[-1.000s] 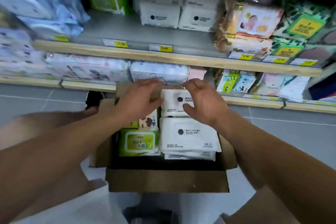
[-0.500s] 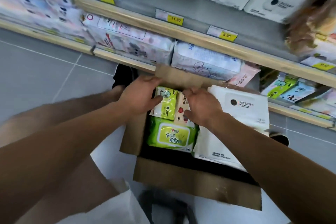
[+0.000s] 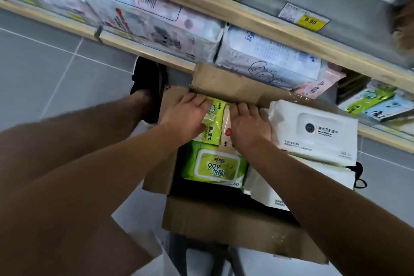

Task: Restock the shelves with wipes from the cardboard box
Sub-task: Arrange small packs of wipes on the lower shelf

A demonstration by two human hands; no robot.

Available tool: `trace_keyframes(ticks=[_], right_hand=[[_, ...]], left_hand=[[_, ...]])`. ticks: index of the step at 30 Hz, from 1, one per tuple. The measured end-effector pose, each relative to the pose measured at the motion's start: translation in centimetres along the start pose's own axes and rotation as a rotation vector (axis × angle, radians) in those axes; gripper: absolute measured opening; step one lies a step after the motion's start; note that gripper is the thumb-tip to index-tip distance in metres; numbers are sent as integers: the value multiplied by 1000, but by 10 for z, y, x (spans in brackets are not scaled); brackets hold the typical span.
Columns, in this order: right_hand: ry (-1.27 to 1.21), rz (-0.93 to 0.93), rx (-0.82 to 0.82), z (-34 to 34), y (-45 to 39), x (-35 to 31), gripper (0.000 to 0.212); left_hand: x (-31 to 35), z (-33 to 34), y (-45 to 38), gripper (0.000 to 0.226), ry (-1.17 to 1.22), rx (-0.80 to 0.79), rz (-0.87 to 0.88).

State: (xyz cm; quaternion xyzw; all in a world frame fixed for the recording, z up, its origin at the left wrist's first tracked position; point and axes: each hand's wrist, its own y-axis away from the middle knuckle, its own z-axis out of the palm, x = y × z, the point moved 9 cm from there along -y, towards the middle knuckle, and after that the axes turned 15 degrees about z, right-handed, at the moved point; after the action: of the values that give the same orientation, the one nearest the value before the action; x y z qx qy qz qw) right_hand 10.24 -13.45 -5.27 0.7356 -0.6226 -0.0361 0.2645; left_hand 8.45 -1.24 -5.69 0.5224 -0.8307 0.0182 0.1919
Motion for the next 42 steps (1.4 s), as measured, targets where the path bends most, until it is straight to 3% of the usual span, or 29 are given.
trace_keyframes(ticks=[6,13,24,31,37,42], right_hand=[[-14,-38,111,-11,5,0,55],[-71,-85,130,-43,23,9,54],[-329,-45,383,-117,88,75,35],[-424,-19,590,-155,139,152,19],[-477,87,677,-149,167,250,13],[-473,243,645,-111,168,335,13]], left_hand=[[7,-2,3,70,-62,58,1],[9,-35,17,30,135,225,-76],[38,-123,67,21,61,433,-155],[115,-192,58,14,9,595,17],[195,-218,7,17,14,607,117],[262,-212,-49,16,9,562,242]])
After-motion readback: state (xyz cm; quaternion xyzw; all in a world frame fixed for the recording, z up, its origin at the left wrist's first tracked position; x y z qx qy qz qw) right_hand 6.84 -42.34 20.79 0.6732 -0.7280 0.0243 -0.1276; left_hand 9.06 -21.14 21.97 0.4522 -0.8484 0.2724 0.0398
